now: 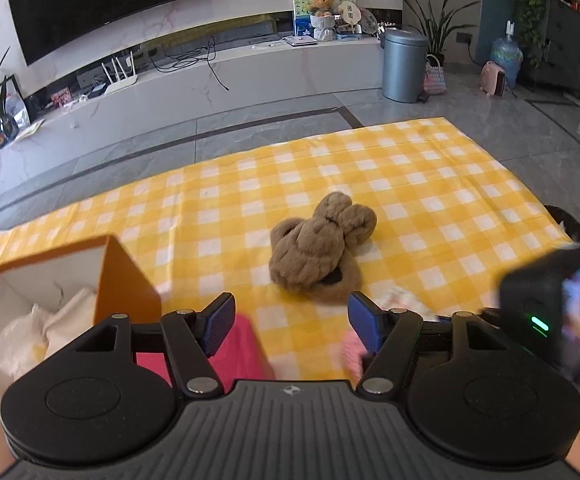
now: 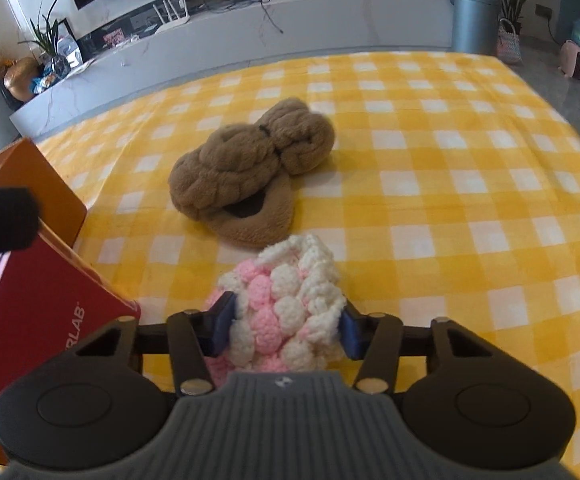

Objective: Organize soft objects
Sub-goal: 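Grasp the pink crocheted item with the right tool while the left grasps the brown plush bear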

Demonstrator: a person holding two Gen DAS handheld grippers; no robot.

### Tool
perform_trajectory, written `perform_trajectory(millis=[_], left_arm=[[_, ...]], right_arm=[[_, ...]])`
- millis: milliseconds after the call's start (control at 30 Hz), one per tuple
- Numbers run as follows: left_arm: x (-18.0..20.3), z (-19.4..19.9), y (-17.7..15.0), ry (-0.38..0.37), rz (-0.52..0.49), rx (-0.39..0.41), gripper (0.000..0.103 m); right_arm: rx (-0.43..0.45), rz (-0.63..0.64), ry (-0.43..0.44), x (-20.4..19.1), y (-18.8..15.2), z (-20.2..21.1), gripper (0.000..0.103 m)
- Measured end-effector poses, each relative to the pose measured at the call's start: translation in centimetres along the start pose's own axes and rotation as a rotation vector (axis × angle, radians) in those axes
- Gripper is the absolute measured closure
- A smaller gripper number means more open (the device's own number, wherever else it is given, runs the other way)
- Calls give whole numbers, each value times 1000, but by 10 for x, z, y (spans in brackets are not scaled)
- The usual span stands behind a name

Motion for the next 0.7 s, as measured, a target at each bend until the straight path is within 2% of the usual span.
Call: perform_trajectory(millis=[133,300,500,600,700], left_arm=[[17,-27,18,-38,-45,-42,26],[42,-68,36,-46,-130,-70,15],[55,-115,53,93,-170,-115,15],[55,-131,58,86,-168,-143,15],[54,-146,58,91,-170,-173,15]], right_arm=[[51,-15,-86,23,5,23,52],[83,-106,-79,51,6,36,52],[92,-145,-59,57,8,37,51],[91,-167,-23,60,9,34,51],[74,-181,-38,62,8,27,51]])
Point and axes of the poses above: each gripper's, at about its wrist camera, not at the fingertips, and z roughly against the way its jaws point, x to its right, y to its top, the point moved 1 cm from there along -z, roughly the way its jaws point, and after that the axes turned 2 degrees about -z, right-handed, at the moved point
